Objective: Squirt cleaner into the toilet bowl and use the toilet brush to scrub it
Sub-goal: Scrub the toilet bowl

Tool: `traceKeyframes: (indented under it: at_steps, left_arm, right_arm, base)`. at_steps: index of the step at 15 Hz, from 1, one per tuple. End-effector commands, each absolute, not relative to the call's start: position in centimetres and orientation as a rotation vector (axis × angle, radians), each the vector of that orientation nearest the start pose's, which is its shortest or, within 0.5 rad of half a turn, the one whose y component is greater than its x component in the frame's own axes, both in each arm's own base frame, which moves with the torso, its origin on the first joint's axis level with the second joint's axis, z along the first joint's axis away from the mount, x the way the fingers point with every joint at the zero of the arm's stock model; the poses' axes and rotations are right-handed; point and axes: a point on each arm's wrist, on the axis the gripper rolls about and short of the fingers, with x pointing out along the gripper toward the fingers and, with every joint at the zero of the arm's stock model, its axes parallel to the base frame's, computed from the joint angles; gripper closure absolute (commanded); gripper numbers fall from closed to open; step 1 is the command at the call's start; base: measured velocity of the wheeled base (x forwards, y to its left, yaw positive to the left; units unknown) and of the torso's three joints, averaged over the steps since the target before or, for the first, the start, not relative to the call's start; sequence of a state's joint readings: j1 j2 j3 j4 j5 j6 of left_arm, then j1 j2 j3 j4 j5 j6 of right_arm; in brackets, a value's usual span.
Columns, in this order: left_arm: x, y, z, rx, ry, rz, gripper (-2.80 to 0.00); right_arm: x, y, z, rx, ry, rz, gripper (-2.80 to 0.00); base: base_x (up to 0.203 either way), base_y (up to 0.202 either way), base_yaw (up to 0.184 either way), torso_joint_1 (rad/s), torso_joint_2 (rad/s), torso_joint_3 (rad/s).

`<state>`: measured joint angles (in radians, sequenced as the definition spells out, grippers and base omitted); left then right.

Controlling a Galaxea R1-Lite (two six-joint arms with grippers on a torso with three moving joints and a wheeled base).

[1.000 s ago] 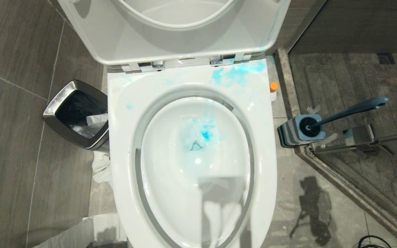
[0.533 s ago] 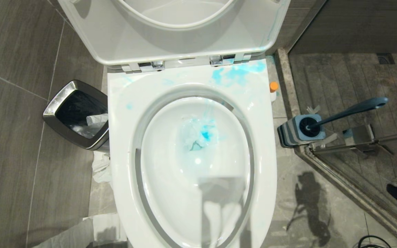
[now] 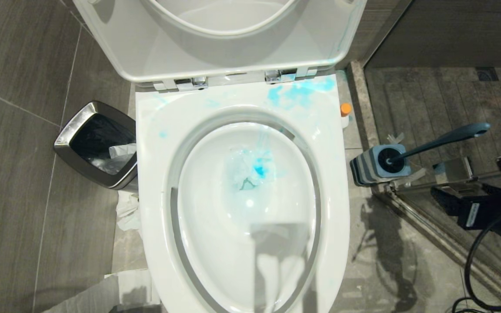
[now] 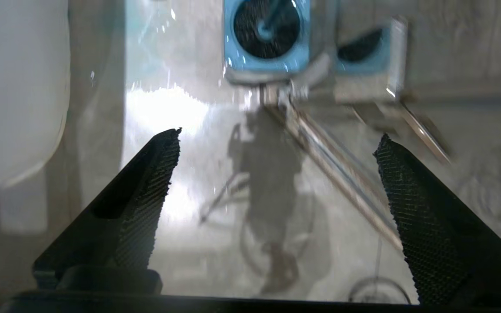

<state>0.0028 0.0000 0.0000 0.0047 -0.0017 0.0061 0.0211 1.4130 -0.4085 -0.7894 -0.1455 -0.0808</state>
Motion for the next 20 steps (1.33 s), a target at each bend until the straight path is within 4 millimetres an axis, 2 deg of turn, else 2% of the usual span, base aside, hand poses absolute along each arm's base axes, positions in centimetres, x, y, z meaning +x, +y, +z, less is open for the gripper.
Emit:
traceKeyframes:
  at_steps: [1, 4, 6, 13, 20]
  left_arm:
    - [-2.3, 0.0, 7.5, 0.006, 0.006, 0.002, 0.0]
    - [-2.3, 0.0, 7.5, 0.006, 0.006, 0.002, 0.0]
    - [-2.3, 0.0, 7.5, 0.006, 0.006, 0.001, 0.0]
    - [-2.3, 0.0, 7.5, 0.006, 0.006, 0.001, 0.0]
    - [-2.3, 0.0, 7.5, 0.006, 0.006, 0.002, 0.0]
  right_arm:
    - [25.3, 0.3, 13.5, -0.107, 0.199, -0.115, -2.8]
    - [28.0, 0.3, 11.8, -0.127, 0.096, -0.139, -2.8]
    - [30.0, -0.2, 11.5, -0.166, 0.006, -0.169, -2.8]
    - [34.1, -1.0, 12.3, -0.24, -0.107, -0.182, -2.8]
    - [39.1, -1.3, 14.4, -0.255, -0.288, -0.116, -2.8]
  base:
    - [0.0, 0.0, 0.0, 0.0, 0.0, 0.0]
    - [0.0, 0.0, 0.0, 0.0, 0.0, 0.0]
    - [0.0, 0.0, 0.0, 0.0, 0.0, 0.0]
    - [0.0, 0.0, 0.0, 0.0, 0.0, 0.0]
    - [0.0, 0.0, 0.0, 0.0, 0.0, 0.0]
